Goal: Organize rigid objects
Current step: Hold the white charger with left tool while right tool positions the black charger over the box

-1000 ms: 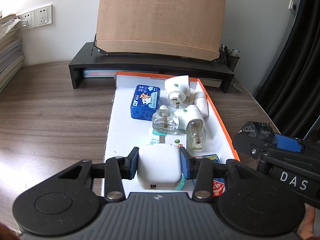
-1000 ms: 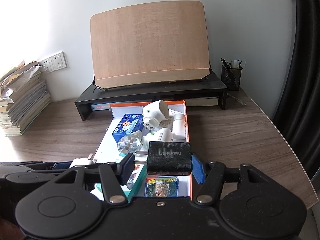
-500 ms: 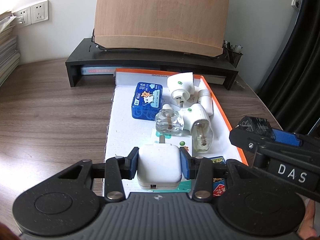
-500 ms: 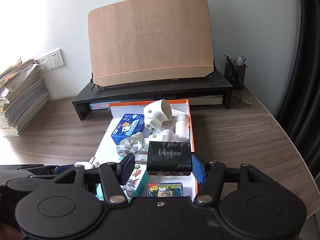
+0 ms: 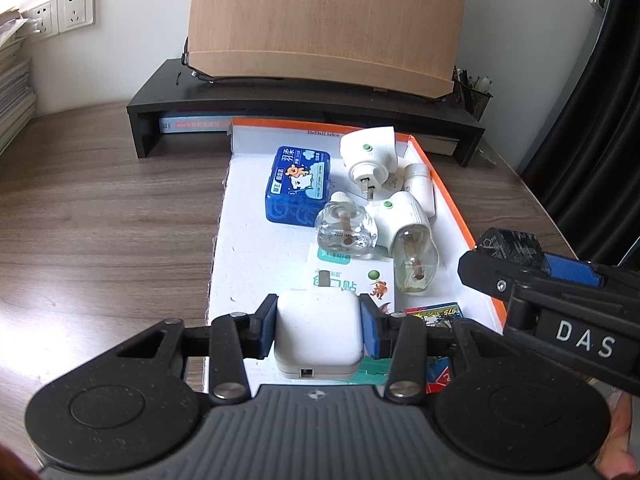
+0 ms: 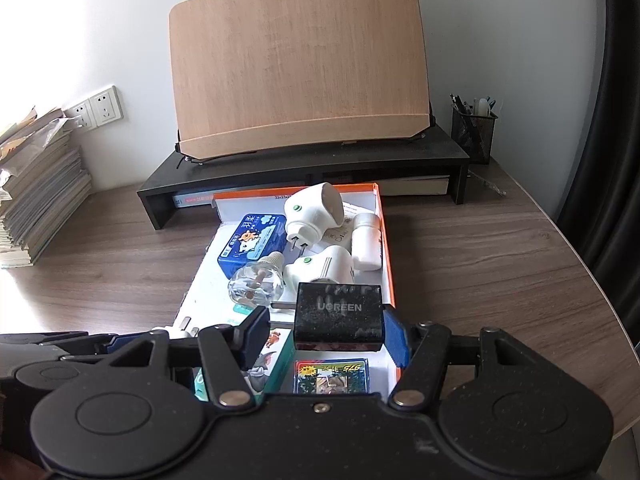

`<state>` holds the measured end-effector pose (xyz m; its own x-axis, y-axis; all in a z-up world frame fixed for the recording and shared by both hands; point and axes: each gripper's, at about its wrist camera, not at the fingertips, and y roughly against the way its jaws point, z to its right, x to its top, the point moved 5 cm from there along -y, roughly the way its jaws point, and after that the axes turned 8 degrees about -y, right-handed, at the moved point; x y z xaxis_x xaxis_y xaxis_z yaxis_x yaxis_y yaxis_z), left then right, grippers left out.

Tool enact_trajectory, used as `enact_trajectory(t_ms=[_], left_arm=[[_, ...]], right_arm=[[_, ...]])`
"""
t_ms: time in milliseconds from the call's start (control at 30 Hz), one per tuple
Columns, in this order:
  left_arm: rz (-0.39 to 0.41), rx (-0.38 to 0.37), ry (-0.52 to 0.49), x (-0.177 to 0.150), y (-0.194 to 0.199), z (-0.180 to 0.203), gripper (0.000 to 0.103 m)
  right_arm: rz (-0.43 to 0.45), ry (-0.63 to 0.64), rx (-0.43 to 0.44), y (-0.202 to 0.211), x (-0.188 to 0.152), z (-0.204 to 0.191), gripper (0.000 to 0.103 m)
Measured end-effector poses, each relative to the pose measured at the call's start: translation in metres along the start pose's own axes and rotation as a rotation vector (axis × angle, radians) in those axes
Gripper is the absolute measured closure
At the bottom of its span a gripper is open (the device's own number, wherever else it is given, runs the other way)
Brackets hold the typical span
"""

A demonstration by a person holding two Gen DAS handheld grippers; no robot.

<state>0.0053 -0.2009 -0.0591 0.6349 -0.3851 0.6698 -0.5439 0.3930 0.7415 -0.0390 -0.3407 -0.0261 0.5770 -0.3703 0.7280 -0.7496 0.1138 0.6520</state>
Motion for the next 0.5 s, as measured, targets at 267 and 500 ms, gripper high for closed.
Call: enact_trajectory(t_ms=[267, 500], left_arm=[[-0.012, -0.01, -0.008, -0.002, -0.0051, 0.0024, 0.061], [-0.014, -0.016, -0.012, -0.0013, -0.006, 0.0026, 0.061]], right_arm=[[-0.013, -0.005, -0.008, -0.0039, -0.0024, 0.0025, 0.031], [-0.015, -0.007, -0.008, -0.0049, -0.0025, 0.0028, 0.031]])
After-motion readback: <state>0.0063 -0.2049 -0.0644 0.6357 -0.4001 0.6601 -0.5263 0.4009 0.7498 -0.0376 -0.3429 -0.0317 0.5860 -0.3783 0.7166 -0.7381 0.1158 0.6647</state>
